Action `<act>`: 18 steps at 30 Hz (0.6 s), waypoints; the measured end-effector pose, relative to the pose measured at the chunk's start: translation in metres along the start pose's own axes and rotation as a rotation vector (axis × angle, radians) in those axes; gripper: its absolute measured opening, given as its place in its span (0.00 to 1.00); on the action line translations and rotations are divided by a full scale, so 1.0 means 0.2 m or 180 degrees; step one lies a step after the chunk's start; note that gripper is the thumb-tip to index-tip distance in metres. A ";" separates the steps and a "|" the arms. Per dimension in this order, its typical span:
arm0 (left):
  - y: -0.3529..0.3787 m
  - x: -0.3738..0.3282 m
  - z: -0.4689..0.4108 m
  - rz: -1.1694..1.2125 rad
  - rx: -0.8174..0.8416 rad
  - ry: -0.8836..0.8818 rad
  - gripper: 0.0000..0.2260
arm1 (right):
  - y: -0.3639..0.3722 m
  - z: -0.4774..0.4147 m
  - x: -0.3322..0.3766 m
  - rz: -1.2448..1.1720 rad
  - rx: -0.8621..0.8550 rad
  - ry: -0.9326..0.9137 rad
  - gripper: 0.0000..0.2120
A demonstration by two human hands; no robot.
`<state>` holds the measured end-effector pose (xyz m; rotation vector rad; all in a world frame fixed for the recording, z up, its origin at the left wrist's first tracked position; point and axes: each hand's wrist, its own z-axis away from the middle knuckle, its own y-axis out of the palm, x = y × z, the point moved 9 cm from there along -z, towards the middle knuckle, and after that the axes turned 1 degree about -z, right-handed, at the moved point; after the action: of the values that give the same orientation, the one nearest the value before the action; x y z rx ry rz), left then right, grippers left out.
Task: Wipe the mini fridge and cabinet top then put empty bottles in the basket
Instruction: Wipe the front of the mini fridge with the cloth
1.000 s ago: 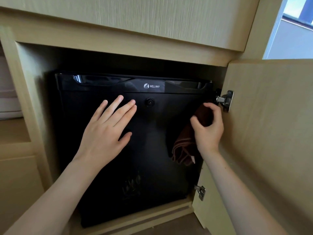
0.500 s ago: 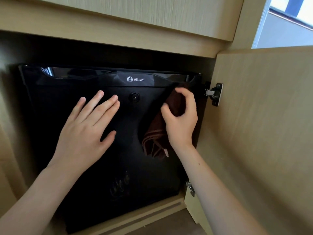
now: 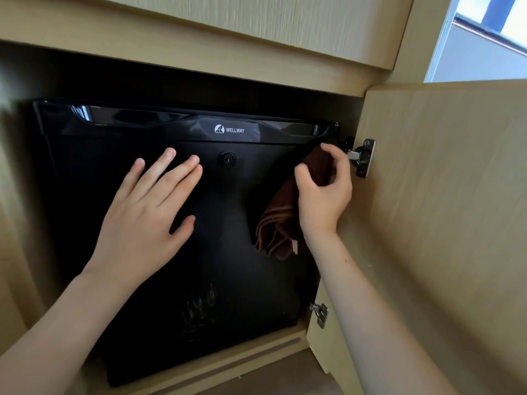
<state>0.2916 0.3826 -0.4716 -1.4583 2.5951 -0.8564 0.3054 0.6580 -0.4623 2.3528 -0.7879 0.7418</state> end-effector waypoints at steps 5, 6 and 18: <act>-0.01 0.01 0.00 -0.0003 0.0079 0.0001 0.31 | -0.19 0.27 -0.28 0.0175 -0.0341 0.0745 0.20; -0.01 0.00 0.00 0.0006 0.0089 -0.0010 0.31 | -0.23 0.31 -0.33 0.0254 -0.0398 0.0964 0.20; -0.01 0.00 0.00 0.0044 0.0169 0.0026 0.32 | -0.01 0.00 -0.02 -0.0105 -0.0129 0.0201 0.20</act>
<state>0.2925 0.3824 -0.4701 -1.4249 2.5642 -0.9241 0.3026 0.6612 -0.4653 2.2895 -0.7286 0.7751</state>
